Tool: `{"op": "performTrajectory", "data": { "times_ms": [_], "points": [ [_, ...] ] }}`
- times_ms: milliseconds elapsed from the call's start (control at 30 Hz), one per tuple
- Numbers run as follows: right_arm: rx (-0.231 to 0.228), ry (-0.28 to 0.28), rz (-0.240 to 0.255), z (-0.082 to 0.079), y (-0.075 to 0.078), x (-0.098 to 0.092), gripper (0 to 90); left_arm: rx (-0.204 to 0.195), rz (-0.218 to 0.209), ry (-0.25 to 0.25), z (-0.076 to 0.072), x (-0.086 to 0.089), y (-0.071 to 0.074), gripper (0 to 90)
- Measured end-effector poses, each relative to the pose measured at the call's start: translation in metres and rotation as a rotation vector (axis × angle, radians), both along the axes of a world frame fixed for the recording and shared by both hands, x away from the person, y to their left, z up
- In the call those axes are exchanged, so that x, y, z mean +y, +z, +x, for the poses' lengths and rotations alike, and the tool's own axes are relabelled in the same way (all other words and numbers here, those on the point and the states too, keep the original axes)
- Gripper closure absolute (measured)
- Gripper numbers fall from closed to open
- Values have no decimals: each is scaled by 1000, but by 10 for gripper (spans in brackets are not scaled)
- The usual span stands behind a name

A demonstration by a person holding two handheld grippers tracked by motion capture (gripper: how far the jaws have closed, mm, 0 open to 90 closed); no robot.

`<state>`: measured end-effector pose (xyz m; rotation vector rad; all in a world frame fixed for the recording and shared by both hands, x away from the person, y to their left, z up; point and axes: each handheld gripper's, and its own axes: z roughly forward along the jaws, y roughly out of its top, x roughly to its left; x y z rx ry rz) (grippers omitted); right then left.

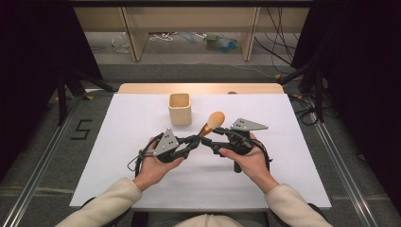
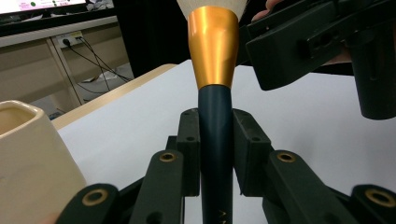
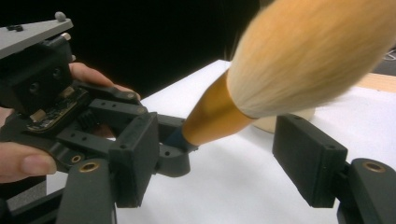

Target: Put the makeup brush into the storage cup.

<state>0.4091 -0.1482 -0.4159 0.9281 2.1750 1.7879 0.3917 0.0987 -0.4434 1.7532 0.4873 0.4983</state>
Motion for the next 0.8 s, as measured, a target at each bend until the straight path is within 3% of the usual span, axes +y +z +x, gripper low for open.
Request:
{"op": "performTrajectory", "data": {
  "times_ms": [133, 200, 267, 333, 400, 433, 633, 700, 733, 800],
  "points": [
    [10, -3, 11, 1, 0, 1, 342, 1, 5, -2, 0, -1, -1, 745],
    [8, -7, -11, 1, 1, 1, 360, 1, 3, -2, 0, -1, 0, 745],
    [-17, -11, 12, 3, 0, 3, 369, 1, 2, -1, 0, -1, 0, 745],
    [7, -10, 20, 2, 0, 4, 388, 3, -1, 0, 0, -1, 0, 746],
    [11, -13, 15, 2, 0, 4, 396, 2, -3, 1, 0, -1, 0, 745],
    [-10, -17, 11, 3, 0, 4, 399, 1, -3, 0, 0, -1, 0, 745],
    [28, -21, 46, 3, 1, 7, 433, 1, -4, 0, 0, -1, -1, 745],
    [4, -27, 54, 5, 0, 7, 450, 3, -7, 0, 0, -1, -1, 745],
    [26, -26, 67, 4, 0, 7, 456, 2, -7, 1, 0, -1, -1, 745],
    [28, -30, 66, 4, 0, 6, 463, 3, -8, 3, 0, -1, -1, 745]
  ]
}}
